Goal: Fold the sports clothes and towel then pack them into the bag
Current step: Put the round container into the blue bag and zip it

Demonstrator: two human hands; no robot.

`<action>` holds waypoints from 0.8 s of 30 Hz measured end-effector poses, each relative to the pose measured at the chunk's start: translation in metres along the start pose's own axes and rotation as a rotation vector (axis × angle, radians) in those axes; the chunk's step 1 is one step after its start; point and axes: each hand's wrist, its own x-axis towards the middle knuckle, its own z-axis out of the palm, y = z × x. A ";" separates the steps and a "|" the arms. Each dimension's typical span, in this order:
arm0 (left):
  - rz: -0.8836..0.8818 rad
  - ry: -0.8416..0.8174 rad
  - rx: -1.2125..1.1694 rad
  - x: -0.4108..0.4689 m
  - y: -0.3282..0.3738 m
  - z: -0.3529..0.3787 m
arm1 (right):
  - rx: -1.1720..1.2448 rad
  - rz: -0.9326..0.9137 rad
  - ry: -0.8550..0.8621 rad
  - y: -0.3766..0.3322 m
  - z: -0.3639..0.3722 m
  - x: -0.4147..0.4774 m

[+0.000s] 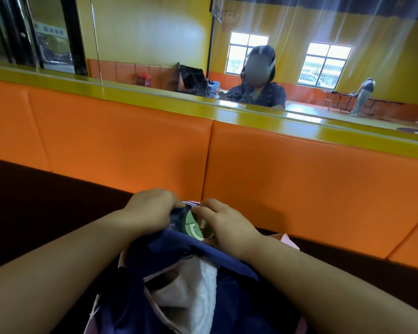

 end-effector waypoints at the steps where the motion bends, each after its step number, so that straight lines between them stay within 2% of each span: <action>1: 0.005 0.011 -0.002 0.000 -0.001 0.001 | -0.019 -0.042 -0.011 -0.001 0.001 0.001; 9: 0.065 0.077 0.017 -0.006 0.007 -0.008 | -0.138 -0.323 -0.087 -0.001 -0.003 0.021; 15: 0.004 0.046 0.071 -0.008 0.004 -0.005 | -0.169 -0.167 -0.140 0.000 0.021 0.024; 18: -0.032 0.034 0.064 -0.008 0.003 -0.003 | -0.150 -0.148 -0.155 0.001 0.027 0.022; 21: -0.076 0.095 -0.070 -0.011 0.002 -0.002 | -0.081 -0.143 -0.079 0.002 0.028 0.016; 24: -0.151 0.193 -0.197 -0.016 -0.004 -0.003 | -0.034 -0.042 -0.002 -0.002 0.027 0.006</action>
